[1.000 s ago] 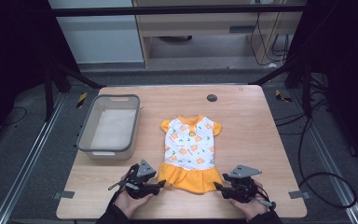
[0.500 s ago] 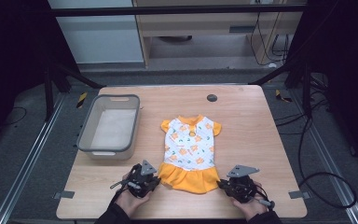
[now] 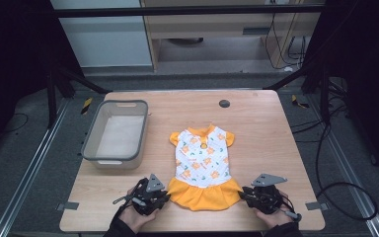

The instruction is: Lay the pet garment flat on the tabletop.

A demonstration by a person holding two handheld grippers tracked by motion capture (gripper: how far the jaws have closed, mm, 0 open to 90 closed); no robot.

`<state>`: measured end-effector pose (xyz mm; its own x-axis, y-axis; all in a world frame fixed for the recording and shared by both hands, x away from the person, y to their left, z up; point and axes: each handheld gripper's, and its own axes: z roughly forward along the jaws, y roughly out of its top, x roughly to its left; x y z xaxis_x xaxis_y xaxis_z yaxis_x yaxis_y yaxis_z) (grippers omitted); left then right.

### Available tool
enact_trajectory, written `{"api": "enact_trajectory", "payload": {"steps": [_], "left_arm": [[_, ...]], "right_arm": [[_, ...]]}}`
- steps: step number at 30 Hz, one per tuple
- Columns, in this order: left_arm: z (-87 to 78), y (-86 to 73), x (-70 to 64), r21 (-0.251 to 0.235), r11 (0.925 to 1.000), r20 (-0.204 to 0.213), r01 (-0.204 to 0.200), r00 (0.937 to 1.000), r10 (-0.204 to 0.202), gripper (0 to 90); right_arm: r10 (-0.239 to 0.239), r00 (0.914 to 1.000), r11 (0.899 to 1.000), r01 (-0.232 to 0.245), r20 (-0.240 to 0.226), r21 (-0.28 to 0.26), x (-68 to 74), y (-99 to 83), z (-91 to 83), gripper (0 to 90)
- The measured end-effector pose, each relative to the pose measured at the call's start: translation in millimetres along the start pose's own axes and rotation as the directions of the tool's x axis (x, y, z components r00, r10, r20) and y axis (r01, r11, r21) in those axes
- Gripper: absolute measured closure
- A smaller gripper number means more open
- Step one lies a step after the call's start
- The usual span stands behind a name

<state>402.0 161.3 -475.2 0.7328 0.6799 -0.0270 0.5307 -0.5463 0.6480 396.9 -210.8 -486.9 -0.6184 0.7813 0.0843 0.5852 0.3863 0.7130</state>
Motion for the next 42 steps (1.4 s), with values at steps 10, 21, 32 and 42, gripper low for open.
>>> {"api": "enact_trajectory", "payload": {"steps": [10,21,32,42], "left_arm": [[-12.6,25.0,12.0,-0.186,0.9814,0.029,0.048,0.9987,-0.043,54.4],[44.9,34.9,1.7,-0.024,0.9996,-0.006,-0.011,0.9999,0.011,70.1],[36.7,28.7,1.4,-0.045,0.9988,0.001,-0.019,0.9998,0.019,62.1],[1.0,18.6,21.2,-0.193,0.9811,-0.035,0.018,0.9991,-0.025,42.7]], "right_arm": [[-0.033,0.9993,0.985,0.030,-0.015,-0.172,4.8,20.6,-1.7,71.8],[-0.037,0.9965,0.996,0.030,-0.076,-0.087,11.8,33.7,45.1,86.7],[-0.036,0.9952,0.998,0.032,-0.091,-0.054,13.9,25.5,42.7,85.3],[0.021,0.9993,0.975,-0.014,0.032,-0.221,-11.2,24.9,8.3,65.5]]}}
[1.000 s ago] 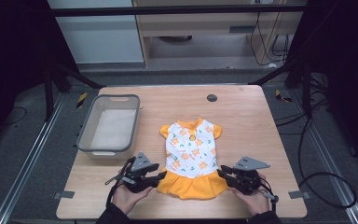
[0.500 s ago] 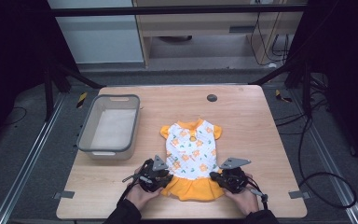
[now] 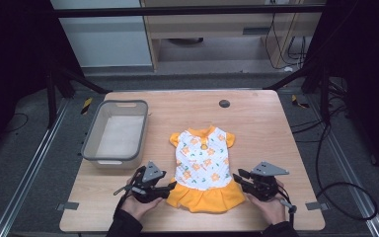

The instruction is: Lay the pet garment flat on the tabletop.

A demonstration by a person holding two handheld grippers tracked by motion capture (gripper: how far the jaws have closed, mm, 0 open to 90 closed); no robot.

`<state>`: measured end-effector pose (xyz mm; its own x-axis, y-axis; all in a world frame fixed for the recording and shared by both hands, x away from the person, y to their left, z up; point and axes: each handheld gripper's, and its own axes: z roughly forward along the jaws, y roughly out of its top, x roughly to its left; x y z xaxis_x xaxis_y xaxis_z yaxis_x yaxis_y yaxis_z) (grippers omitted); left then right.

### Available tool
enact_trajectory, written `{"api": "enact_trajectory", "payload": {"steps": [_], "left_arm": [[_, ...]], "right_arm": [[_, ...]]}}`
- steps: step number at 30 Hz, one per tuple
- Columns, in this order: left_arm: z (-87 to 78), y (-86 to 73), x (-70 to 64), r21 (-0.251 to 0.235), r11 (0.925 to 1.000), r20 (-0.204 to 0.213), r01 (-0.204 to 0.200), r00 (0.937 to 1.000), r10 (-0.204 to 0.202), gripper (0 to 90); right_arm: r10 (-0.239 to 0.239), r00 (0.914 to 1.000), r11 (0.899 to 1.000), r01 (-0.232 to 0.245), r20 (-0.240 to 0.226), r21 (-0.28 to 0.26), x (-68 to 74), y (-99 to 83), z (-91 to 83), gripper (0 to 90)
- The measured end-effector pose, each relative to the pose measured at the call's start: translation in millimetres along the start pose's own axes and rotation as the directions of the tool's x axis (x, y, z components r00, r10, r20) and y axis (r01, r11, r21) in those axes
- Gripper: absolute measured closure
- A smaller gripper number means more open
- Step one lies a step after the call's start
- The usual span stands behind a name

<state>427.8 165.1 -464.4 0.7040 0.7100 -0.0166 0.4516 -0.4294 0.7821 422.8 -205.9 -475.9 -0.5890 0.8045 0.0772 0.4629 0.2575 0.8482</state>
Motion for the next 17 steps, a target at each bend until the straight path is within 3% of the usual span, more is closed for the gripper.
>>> {"api": "enact_trajectory", "payload": {"steps": [5,9,12,17], "left_arm": [[-13.9,-11.0,13.9,-0.026,0.9992,-0.018,0.031,0.9993,-0.031,35.9],[-24.8,-25.1,24.8,-0.037,0.9978,-0.010,0.054,0.9984,-0.055,31.2],[-33.0,-35.8,32.6,-0.044,0.9961,-0.010,0.076,0.9970,-0.076,29.8],[-43.0,-47.2,44.8,-0.052,0.9939,-0.056,0.098,0.9934,-0.100,26.4]], "right_arm": [[0.030,0.9964,0.999,-0.029,0.079,-0.016,-19.7,-5.9,-11.1,54.1],[0.062,0.9883,0.998,-0.059,0.140,-0.027,-33.1,-10.3,-17.7,44.7],[0.099,0.9808,0.995,-0.096,0.168,-0.026,-41.3,-13.3,-19.7,38.4],[0.116,0.9728,0.993,-0.115,0.201,-0.016,-48.0,-16.7,-20.5,32.0]]}}
